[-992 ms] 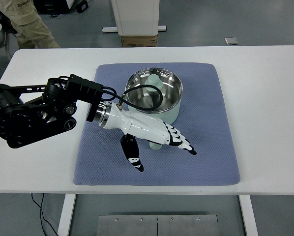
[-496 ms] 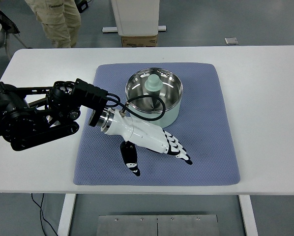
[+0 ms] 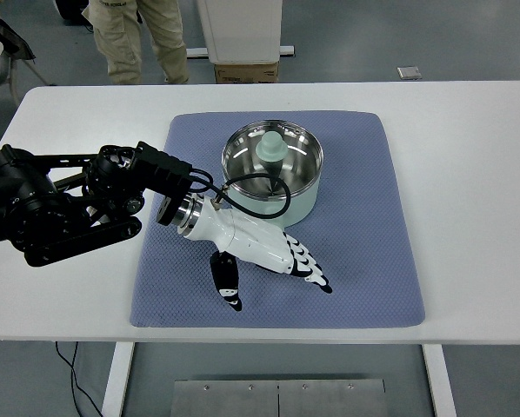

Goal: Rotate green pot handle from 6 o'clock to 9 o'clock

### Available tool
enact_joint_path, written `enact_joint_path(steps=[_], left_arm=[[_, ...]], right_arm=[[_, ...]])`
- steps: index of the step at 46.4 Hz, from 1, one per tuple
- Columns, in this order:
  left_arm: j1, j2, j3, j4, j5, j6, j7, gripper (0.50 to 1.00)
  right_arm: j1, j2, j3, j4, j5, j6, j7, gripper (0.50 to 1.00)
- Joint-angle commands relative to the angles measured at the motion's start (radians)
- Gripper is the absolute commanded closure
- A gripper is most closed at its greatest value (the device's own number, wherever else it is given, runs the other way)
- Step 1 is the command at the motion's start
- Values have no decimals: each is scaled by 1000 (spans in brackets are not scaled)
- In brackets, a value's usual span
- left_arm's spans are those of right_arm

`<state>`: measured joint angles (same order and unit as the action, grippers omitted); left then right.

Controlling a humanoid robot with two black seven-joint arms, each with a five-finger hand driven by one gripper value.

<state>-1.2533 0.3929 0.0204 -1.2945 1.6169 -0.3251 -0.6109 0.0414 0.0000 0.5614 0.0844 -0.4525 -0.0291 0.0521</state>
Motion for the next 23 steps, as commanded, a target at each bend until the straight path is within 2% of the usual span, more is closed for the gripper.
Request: enact_joint_path(steps=[1,23], left_arm=[[-1,-3,3,1,6,0,0,500],[-3,-14,9,23,34,1,0,500]], right_arm=[[0,0,0,0,0,0,0,500],[0,0,0,0,0,0,0,500]])
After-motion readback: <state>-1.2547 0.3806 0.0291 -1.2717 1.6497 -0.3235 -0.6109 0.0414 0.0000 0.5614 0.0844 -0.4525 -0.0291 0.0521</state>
